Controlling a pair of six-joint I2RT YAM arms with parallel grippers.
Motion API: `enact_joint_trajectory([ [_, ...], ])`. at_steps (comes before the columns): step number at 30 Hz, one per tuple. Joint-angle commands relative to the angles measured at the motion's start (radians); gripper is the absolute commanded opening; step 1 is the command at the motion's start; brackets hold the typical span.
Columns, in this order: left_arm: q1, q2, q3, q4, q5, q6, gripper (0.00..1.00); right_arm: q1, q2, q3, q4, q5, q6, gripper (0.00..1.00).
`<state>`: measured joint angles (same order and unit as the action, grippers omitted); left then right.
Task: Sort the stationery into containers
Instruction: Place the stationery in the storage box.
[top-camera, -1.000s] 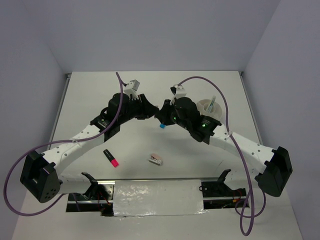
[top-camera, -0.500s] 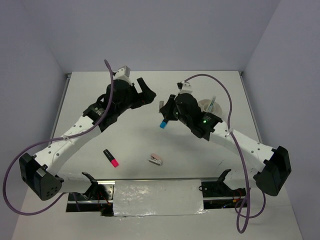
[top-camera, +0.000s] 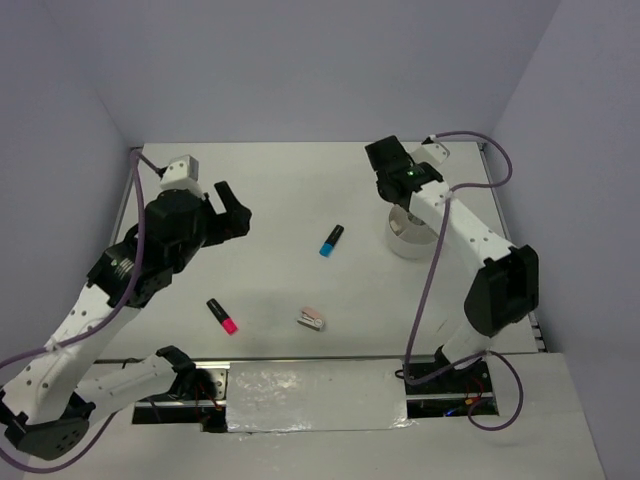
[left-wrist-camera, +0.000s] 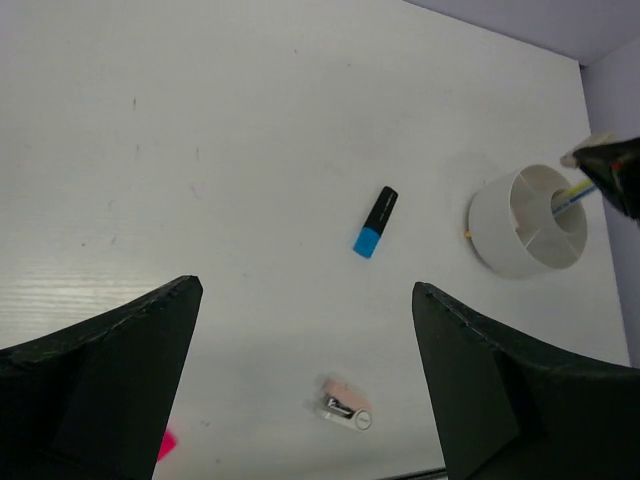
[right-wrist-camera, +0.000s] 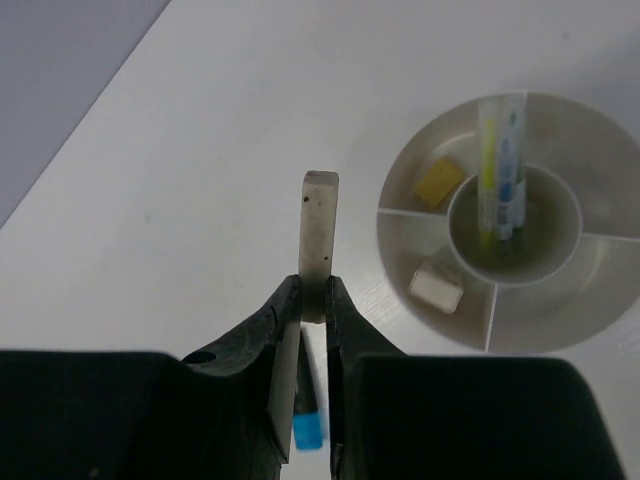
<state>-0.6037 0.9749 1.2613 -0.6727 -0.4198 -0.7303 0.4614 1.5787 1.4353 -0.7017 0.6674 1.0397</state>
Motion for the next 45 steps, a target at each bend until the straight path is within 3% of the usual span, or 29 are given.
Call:
enact_joint_trajectory([
  [1,-0.001,-0.057,-0.031,-0.100,0.044,0.135,0.99,-0.035,0.093,0.148,-0.220,0.146,0.135,0.00],
  [7,-0.002,-0.192,-0.158,-0.104,0.015,0.242,0.99,-0.069,0.190,0.203,-0.291,0.153,0.189,0.00],
  [14,-0.001,-0.258,-0.290,-0.041,-0.016,0.255,0.99,-0.104,0.251,0.218,-0.305,0.130,0.203,0.00],
  [25,-0.001,-0.277,-0.307,-0.025,0.018,0.266,0.99,-0.151,0.242,0.143,-0.127,0.066,0.089,0.01],
  [37,-0.001,-0.285,-0.309,-0.025,0.015,0.267,0.99,-0.156,0.257,0.111,-0.122,0.057,0.088,0.05],
  [45,-0.002,-0.271,-0.310,-0.024,0.023,0.272,0.99,-0.159,0.250,0.109,-0.107,0.037,0.077,0.19],
])
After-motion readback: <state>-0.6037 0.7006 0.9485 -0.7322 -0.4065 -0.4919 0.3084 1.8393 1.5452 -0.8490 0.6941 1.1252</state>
